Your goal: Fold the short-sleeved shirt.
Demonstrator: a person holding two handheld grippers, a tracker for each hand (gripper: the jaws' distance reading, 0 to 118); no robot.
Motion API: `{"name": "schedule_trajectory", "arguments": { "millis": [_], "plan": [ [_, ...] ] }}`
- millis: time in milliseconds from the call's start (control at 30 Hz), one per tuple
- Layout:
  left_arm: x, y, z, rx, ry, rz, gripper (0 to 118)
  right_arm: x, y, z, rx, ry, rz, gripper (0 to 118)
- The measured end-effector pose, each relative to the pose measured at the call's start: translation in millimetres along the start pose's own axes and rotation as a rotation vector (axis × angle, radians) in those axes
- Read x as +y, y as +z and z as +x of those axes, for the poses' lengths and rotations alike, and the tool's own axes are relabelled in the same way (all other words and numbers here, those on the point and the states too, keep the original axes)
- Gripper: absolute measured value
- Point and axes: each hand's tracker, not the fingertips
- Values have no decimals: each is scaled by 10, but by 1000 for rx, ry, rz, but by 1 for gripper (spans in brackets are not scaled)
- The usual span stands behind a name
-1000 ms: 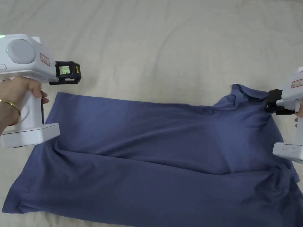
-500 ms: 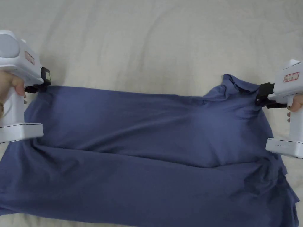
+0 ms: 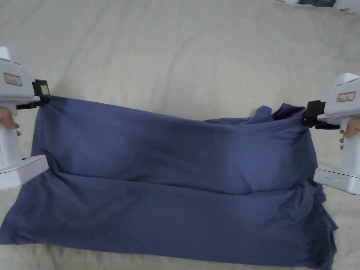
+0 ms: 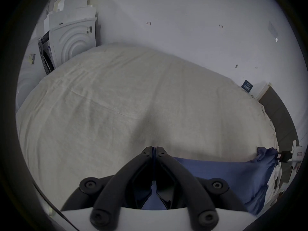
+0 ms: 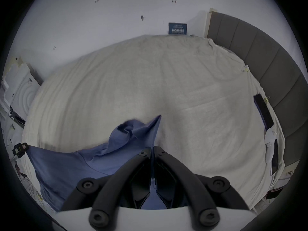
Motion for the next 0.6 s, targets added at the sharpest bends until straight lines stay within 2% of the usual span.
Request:
{"name": "schedule_trajectory", "arguments": {
  "millis": [100,367,600],
  "plan": [
    [-97,295,-59,-2,-14,29,0,-181,369,59,1,1,55,1],
    [-613,852,-243,-16,-40,44,0,-967,1008,393,43,-47,83,1],
    [-1323,950,-466,-6,-27,-38,0,-1786,915,648,33,-107,-6,1]
  ]
}}
